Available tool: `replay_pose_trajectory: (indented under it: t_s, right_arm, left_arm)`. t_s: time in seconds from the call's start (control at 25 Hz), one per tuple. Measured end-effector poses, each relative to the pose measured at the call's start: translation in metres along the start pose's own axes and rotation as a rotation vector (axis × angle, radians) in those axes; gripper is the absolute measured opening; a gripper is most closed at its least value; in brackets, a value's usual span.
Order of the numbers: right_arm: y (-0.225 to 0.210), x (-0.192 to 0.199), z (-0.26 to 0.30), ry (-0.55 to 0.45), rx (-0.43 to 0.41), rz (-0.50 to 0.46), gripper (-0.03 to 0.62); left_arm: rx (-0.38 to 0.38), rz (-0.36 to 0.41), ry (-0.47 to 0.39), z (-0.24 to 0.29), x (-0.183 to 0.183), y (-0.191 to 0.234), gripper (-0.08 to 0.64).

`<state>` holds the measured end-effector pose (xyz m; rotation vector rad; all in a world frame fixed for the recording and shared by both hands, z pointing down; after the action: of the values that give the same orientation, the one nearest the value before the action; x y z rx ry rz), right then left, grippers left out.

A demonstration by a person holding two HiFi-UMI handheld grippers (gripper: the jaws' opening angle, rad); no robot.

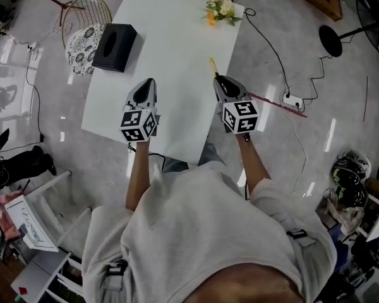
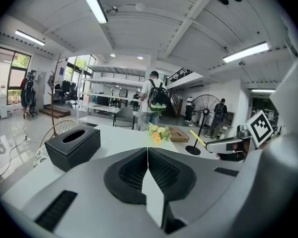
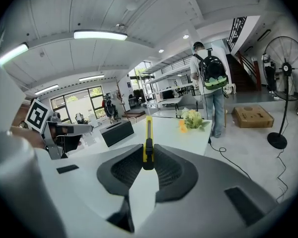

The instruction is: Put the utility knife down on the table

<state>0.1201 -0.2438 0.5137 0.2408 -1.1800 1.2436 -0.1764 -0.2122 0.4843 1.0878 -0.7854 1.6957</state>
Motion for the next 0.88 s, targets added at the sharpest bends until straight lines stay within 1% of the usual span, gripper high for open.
replay_pose_trajectory:
  t_s: [0.2, 0.44, 0.72, 0.88]
  right_arm:
    - [0.000, 0.013, 0.003, 0.019, 0.062, 0.015, 0.083]
    - [-0.004, 0.034, 0.005, 0.065, 0.120, 0.026, 0.083]
    - [-0.010, 0.055, 0.008, 0.123, 0.151, 0.032, 0.083]
    - [-0.016, 0.059, 0.017, 0.152, 0.154, 0.026, 0.083]
  left_arm:
    - [0.047, -0.015, 0.019, 0.012, 0.012, 0.011, 0.020]
    - [0.080, -0.043, 0.058, 0.019, 0.033, 0.016, 0.020]
    - [0.095, -0.059, 0.094, 0.023, 0.051, 0.018, 0.020]
    - [0.101, -0.066, 0.111, 0.028, 0.056, 0.018, 0.020]
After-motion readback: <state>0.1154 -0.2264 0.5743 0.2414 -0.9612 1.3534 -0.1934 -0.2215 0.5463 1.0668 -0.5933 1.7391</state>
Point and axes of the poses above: the fingertips, and each gripper's own axes: z forward along the fingers, y to its left, x out of its underside, the point moved 10 cm from there along -z, backward along the fingers, and after that the axes turned 12 degrees about z, right-handed, at the moved point
